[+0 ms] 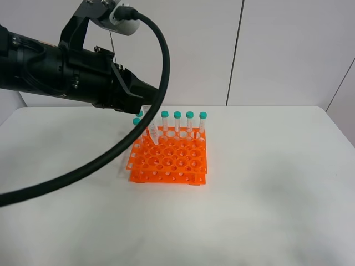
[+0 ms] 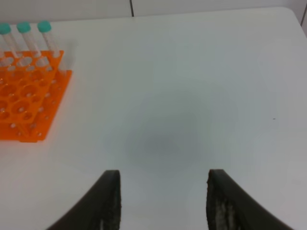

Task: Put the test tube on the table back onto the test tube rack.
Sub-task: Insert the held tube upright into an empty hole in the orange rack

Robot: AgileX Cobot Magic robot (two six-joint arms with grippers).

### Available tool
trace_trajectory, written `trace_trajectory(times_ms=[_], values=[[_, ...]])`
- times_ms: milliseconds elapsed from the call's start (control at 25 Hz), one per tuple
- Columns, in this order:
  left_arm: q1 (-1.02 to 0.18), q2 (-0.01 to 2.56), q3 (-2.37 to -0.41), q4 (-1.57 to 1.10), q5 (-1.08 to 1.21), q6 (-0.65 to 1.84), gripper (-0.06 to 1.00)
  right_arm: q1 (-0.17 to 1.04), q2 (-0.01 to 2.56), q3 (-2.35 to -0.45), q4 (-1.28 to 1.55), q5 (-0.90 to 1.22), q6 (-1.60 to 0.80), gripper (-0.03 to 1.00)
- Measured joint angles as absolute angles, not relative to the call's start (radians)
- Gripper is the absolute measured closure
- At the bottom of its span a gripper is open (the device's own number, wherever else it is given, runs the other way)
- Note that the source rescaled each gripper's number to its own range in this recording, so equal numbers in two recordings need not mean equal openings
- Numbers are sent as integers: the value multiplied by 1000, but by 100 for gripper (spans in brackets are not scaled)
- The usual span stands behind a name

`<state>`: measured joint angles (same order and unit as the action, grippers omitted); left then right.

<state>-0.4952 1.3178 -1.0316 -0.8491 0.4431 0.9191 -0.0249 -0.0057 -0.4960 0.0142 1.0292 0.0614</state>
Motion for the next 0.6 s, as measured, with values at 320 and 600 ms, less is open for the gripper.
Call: trace_trajectory(times_ms=[320,600], values=[[-495,1320,-1026,-846,377,920,94,-25,-6,-496,17,1029,61,-3],[-518,1425,-1026,-727,178,767,94,-25,-6,-496,17,1029,61,-3]])
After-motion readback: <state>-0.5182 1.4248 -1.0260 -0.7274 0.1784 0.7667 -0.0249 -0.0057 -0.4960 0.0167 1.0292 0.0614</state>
